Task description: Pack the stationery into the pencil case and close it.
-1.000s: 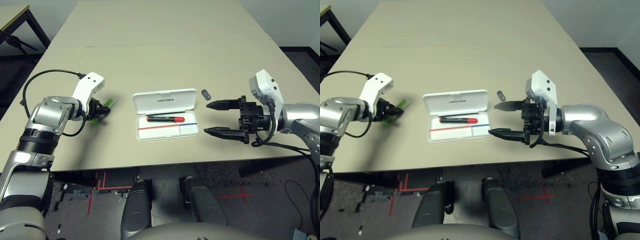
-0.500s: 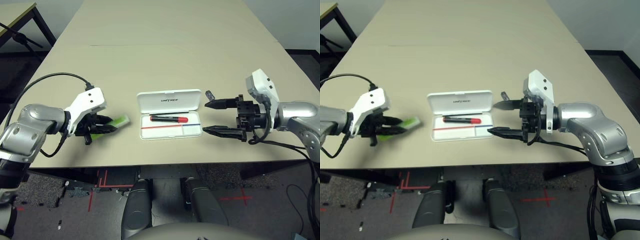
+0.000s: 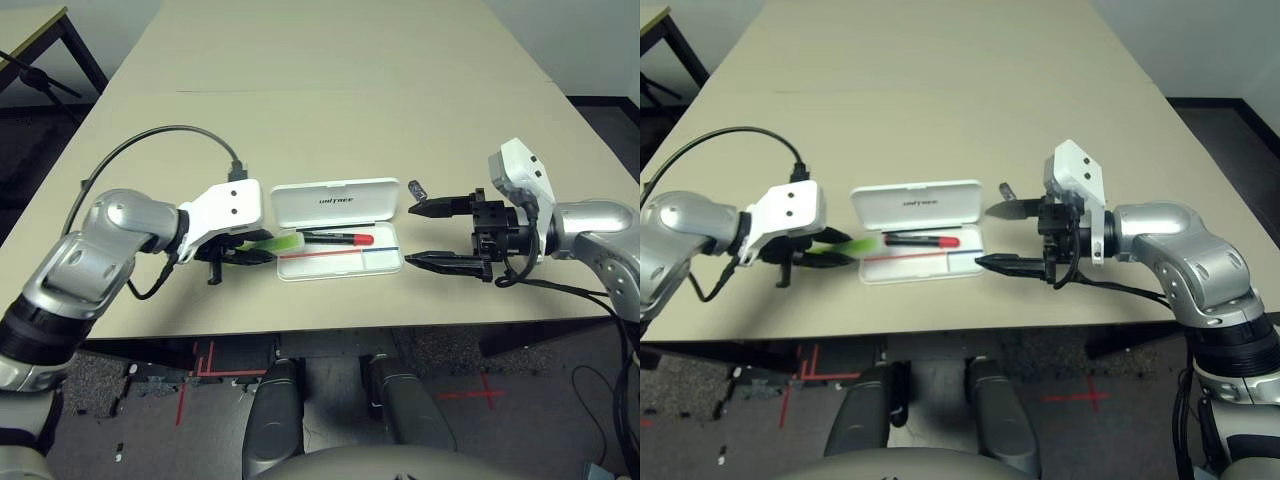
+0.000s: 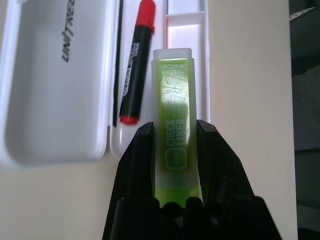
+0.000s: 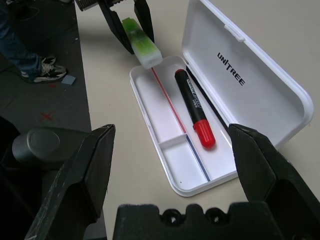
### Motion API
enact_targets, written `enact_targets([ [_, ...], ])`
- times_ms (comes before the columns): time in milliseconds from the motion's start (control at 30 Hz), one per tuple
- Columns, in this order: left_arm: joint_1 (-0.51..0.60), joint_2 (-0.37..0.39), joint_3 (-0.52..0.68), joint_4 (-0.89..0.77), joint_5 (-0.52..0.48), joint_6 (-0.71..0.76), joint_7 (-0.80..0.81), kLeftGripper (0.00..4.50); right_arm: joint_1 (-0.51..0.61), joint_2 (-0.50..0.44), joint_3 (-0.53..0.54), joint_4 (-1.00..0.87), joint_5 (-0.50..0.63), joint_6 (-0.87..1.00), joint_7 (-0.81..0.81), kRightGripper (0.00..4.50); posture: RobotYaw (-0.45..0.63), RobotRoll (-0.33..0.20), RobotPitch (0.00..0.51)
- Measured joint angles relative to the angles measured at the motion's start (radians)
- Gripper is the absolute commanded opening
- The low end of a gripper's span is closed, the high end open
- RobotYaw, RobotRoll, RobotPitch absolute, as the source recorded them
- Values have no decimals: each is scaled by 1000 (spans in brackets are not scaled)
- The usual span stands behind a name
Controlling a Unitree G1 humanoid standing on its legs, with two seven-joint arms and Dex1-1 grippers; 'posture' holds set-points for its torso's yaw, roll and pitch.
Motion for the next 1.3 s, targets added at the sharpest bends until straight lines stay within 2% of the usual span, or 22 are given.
enact_targets([
  [233,-46,-114,-96,13,68,14,18,1077,1,0,4,0,-8,0,0,4500,-70,0,144],
  [500,-66,-200,-126,41,102,53,59,1077,9,-1,4,0,-17,-1,-1,4500,-82,0,146],
  [733,-67,-228,-137,43,120,57,73,1077,14,0,4,0,-24,-1,-1,4500,-83,0,146],
  [1100,-67,-225,-157,54,123,58,72,1077,14,0,10,0,-30,-9,-2,4500,-90,0,144],
  [1300,-66,-222,-153,60,117,61,72,3233,15,0,28,0,-37,-18,-3,4500,-89,0,143],
])
